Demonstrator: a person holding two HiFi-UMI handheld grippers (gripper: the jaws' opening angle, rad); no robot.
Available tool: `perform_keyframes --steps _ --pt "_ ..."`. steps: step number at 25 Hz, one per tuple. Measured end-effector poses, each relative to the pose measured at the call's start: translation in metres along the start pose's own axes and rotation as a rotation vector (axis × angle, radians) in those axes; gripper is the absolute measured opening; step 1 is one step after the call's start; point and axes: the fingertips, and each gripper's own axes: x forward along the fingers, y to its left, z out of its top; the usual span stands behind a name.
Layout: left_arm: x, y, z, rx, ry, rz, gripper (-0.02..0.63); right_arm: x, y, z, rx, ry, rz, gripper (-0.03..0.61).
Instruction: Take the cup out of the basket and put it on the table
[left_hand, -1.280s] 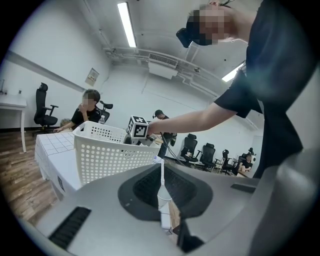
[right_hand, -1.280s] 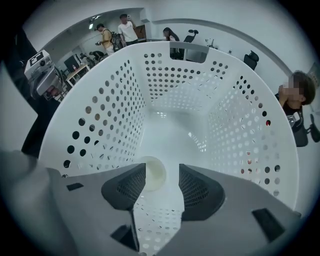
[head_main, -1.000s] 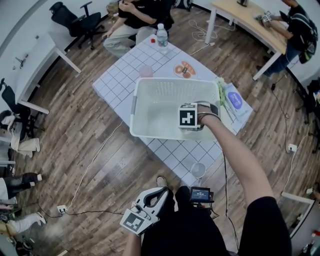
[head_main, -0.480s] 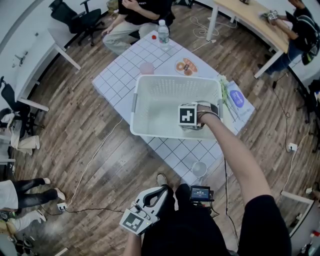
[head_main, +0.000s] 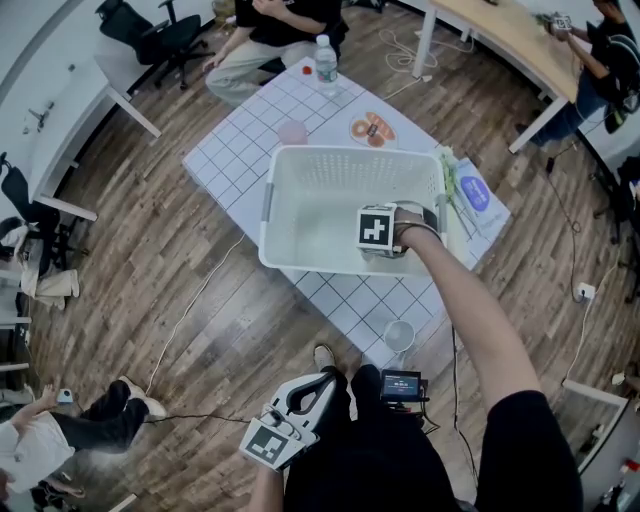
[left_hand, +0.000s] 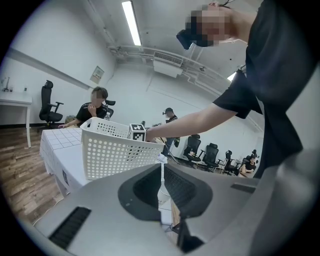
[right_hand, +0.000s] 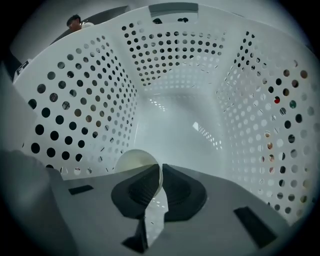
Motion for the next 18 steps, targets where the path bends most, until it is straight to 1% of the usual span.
perform_keyframes --steps 5,10,14,18 --pt "0.001 -0.001 0.001 0.004 -0.002 -0.005 0.009 -0.002 0.001 -0.002 0.051 -0.004 0.024 0.031" --pt "0.001 -0.003 0.002 0.006 -0.001 -0.005 0.009 -0.004 0.001 -0.001 0.058 -0.011 0.022 0.031" --pt "0.001 -0.002 0.002 0.006 0.001 -0.004 0.009 -0.007 -0.001 0.000 0.057 -0.015 0.007 0.032" --pt "0.001 -0.002 0.006 0.008 -0.016 -0.006 0.009 -0.019 -0.003 0.004 0.053 -0.026 -0.024 0.031"
